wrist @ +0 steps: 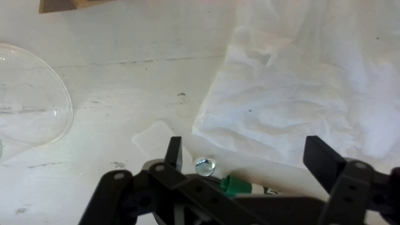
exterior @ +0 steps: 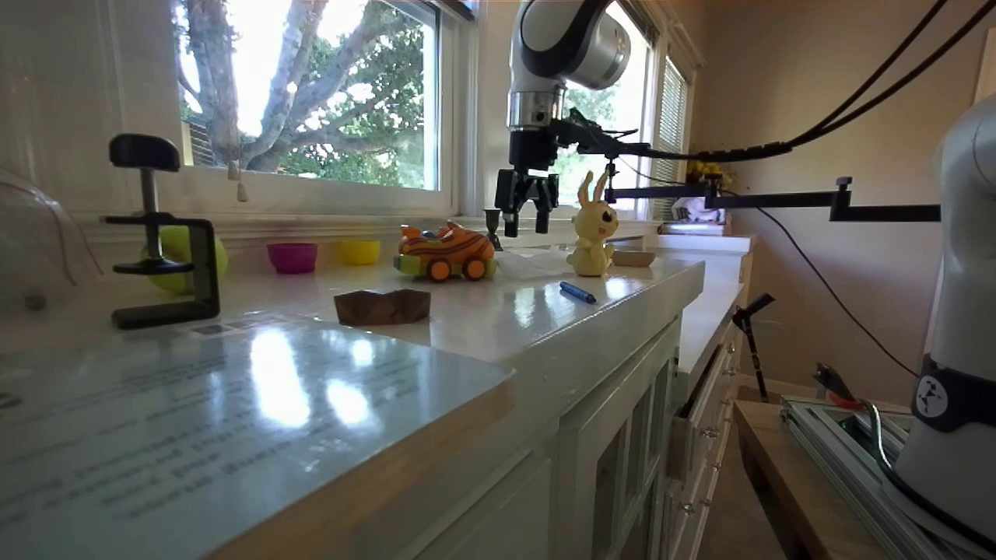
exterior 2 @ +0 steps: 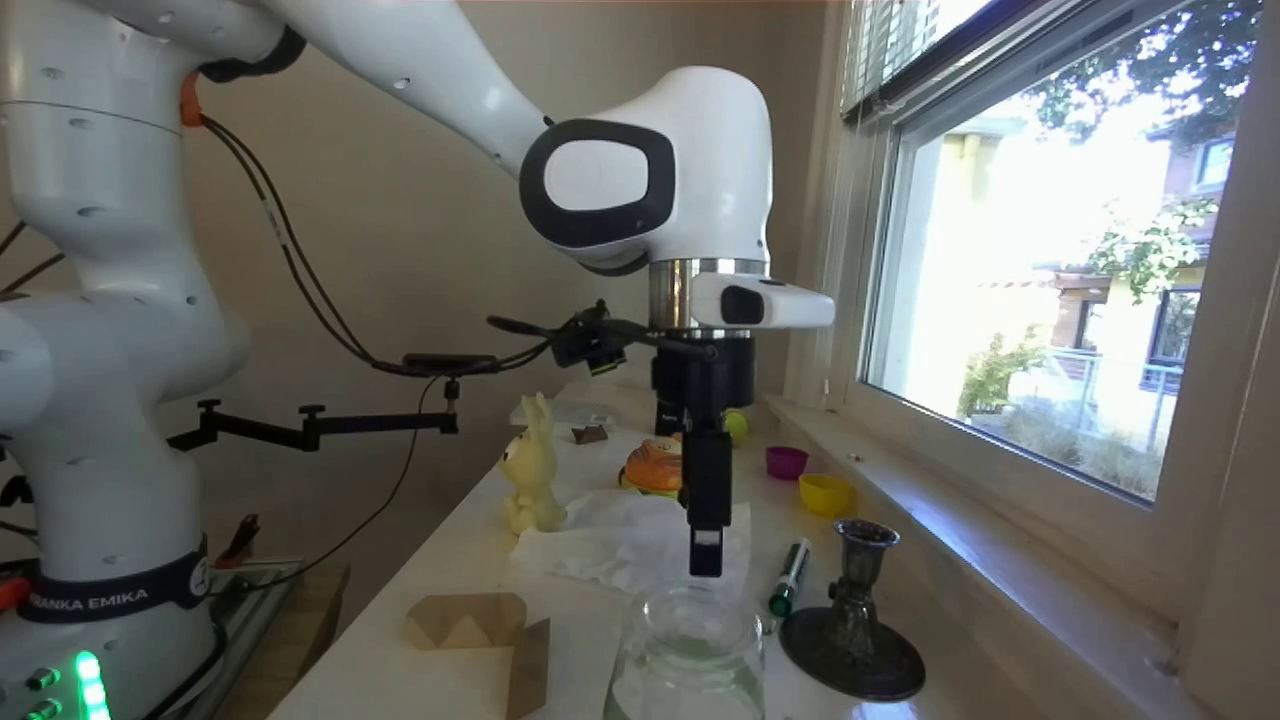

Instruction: Put the shiny object in the purple vessel.

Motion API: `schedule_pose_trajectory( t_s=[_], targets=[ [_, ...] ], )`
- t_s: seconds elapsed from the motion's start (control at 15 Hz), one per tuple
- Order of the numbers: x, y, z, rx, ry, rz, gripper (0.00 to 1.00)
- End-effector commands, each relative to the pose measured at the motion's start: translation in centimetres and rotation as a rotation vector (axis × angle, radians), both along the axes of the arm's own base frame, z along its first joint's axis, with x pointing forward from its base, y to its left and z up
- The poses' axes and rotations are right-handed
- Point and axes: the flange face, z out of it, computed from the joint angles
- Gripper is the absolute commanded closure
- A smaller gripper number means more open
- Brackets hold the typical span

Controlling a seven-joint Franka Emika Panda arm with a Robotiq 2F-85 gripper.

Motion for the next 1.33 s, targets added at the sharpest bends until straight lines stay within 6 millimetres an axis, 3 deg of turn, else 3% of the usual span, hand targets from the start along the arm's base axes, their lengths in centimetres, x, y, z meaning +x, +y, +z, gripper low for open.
schedule_pose_trajectory(
  t_s=[0.0, 0.67, 1.07, 1.27],
  targets=[
    [0.6, -1.2, 0.2, -0.002, -0.033, 0.024, 0.0],
    [1.5, -2.9, -1.6, 0.037, -0.077, 0.102, 0.0],
    [1.6, -4.5, -2.4, 0.03, -0.073, 0.106, 0.25],
    [2.0, -4.9, -2.4, 0.023, -0.085, 0.106, 0.25]
  ],
)
